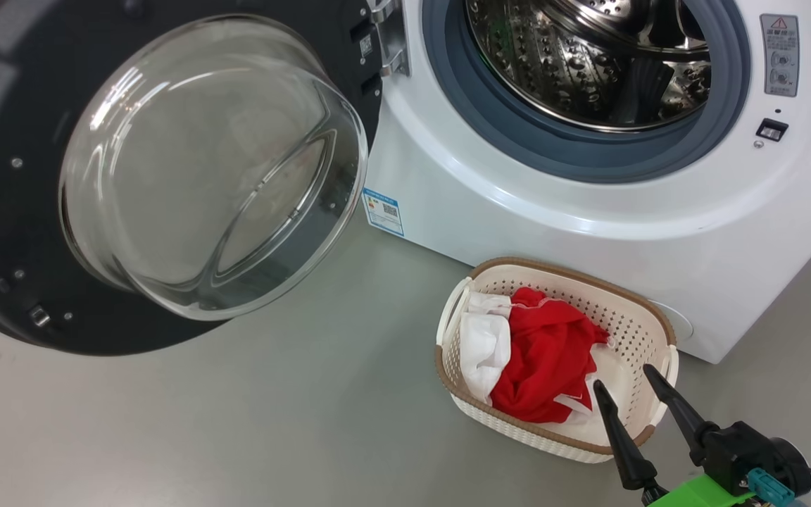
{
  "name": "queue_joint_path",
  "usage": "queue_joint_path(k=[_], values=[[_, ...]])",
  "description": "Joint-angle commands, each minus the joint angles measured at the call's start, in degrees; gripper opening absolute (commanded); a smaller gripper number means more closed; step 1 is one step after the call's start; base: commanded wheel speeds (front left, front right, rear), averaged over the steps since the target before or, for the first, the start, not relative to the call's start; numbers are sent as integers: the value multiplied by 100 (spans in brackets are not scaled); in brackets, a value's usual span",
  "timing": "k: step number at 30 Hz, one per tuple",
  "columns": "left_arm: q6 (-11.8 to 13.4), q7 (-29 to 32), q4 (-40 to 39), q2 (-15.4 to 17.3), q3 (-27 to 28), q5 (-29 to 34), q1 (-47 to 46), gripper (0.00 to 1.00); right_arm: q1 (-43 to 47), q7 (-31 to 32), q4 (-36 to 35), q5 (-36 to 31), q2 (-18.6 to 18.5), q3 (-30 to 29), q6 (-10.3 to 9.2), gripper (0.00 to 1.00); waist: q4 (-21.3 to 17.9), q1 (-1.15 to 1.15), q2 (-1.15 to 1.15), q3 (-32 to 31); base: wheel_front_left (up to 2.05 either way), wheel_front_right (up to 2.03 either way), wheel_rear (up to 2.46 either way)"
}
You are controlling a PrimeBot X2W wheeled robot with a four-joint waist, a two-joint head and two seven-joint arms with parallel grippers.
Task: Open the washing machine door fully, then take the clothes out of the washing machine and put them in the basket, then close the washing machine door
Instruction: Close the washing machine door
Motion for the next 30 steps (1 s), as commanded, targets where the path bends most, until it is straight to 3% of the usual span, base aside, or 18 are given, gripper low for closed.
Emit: queue_joint_path(k=[1, 5, 11, 21, 30], values=[[-31, -9, 161, 431, 165, -182, -257, 0, -62, -37, -161, -97, -5, 84, 40, 100, -5, 0, 0, 29, 0, 0, 0], [-31, 189, 1628, 852, -49, -1079, -801, 0, -24, -37, -209, -136, 9, 31, 40, 100, -14, 0, 0, 72, 0, 0, 0], [-31, 1448, 3095, 1088, -351, -2438, -1393, 0, 8, -37, -267, -184, 6, -45, 40, 100, -17, 0, 0, 184, 0, 0, 0], [-31, 3064, 3626, 1240, -1054, -3558, -1327, 0, -19, -37, -306, -242, -62, -47, 40, 100, -17, 0, 0, 355, 0, 0, 0], [-32, 3911, 3512, 1333, -1524, -4074, -1049, 0, 25, -37, -313, -247, -61, -31, 40, 100, -45, 0, 0, 338, 0, 0, 0]])
